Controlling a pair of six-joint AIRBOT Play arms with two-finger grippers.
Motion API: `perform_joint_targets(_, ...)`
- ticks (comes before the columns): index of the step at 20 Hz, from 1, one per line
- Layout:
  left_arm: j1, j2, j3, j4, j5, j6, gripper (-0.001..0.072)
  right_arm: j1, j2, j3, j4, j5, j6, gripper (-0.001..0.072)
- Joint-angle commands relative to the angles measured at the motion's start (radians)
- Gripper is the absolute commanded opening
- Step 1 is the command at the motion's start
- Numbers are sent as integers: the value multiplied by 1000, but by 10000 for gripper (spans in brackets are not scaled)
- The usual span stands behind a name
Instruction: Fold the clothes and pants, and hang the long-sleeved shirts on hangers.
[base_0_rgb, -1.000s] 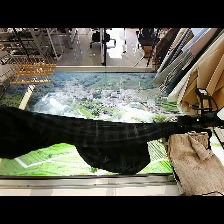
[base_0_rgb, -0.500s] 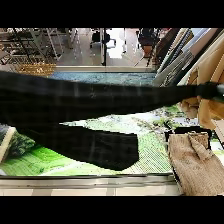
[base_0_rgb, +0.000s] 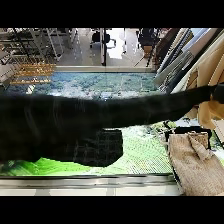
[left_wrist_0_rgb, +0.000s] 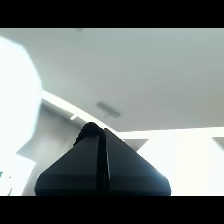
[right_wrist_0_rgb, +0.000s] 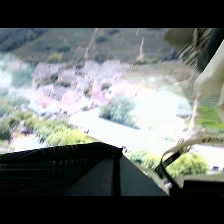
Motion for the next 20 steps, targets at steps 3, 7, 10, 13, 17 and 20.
perform_joint_targets(3, 26, -12, -2, 601, -179, 0, 16, 10, 4, -91, 180, 239, -12, 11)
perform_joint_targets(7, -45, -47, -15, 791, -32, -76, 15, 111, 9, -261, 121, 84, 74, 11)
perform_joint_targets(10, -158, -144, -15, 790, 176, -88, 14, 186, -70, -431, 71, -246, 135, 10)
perform_joint_targets(13, -351, -277, -14, 690, 532, -127, 14, 218, -308, -458, 129, -643, 169, 9)
perform_joint_targets(17, -622, -493, 130, 446, 833, 14, 18, 218, -689, -222, 278, -880, 167, 13)
perform_joint_targets(20, -693, -587, 285, 460, 787, 23, 699, 208, -826, -39, 276, -747, 125, 505)
